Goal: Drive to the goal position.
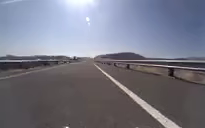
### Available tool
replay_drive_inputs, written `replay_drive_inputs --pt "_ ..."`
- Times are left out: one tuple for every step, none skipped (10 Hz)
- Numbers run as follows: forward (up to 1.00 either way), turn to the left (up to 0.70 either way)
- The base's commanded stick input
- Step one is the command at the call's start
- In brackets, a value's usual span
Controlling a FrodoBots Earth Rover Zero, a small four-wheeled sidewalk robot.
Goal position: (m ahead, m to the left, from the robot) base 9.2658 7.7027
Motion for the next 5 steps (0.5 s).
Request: replay_drive_inputs --pt "0.70 0.00" --pt "0.70 0.00" --pt "0.70 0.00" --pt "0.70 0.00" --pt "0.70 0.00"
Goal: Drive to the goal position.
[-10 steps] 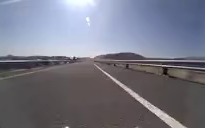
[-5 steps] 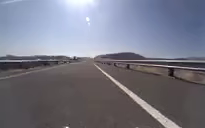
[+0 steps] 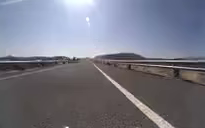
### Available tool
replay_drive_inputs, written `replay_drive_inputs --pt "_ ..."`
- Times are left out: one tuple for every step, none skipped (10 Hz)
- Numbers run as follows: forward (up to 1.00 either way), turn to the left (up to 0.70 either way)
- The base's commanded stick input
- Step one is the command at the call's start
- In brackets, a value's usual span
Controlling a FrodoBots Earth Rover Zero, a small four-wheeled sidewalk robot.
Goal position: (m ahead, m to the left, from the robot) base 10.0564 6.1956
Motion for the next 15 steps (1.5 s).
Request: replay_drive_inputs --pt "0.70 0.00" --pt "0.70 0.13" --pt "0.70 0.26" --pt "0.70 0.27" --pt "0.70 0.27" --pt "0.70 0.00" --pt "0.70 0.00" --pt "0.70 0.00" --pt "0.70 0.00" --pt "0.70 0.00" --pt "0.70 0.00" --pt "0.70 0.01" --pt "0.70 0.14" --pt "0.70 0.26" --pt "0.70 0.27"
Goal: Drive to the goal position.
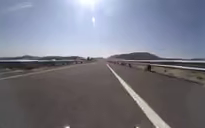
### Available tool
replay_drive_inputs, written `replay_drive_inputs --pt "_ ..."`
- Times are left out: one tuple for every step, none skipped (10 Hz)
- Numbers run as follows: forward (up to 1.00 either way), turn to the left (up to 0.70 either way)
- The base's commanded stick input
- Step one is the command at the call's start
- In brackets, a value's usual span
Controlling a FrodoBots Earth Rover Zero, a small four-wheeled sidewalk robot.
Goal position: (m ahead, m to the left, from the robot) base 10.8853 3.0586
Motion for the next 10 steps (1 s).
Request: replay_drive_inputs --pt "0.70 0.27" --pt "0.70 0.19" --pt "0.70 0.07" --pt "0.70 0.00" --pt "0.70 0.00" --pt "0.70 0.00" --pt "0.70 0.00" --pt "0.70 0.00" --pt "0.70 0.00" --pt "0.70 0.00"
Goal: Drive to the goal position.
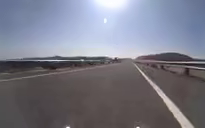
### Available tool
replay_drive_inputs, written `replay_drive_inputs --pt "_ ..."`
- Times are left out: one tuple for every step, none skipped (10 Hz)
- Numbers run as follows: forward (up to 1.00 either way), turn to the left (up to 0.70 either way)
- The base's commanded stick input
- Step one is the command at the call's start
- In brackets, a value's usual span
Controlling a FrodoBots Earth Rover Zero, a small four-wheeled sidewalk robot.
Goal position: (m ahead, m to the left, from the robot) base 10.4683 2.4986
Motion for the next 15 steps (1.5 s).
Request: replay_drive_inputs --pt "0.70 0.00" --pt "0.70 0.00" --pt "0.70 0.00" --pt "0.70 0.00" --pt "0.70 -0.05" --pt "0.70 -0.17" --pt "0.70 -0.27" --pt "0.70 -0.27" --pt "0.70 -0.27" --pt "0.70 -0.27" --pt "0.70 -0.27" --pt "0.70 -0.27" --pt "0.70 -0.27" --pt "0.70 -0.27" --pt "0.70 -0.27"
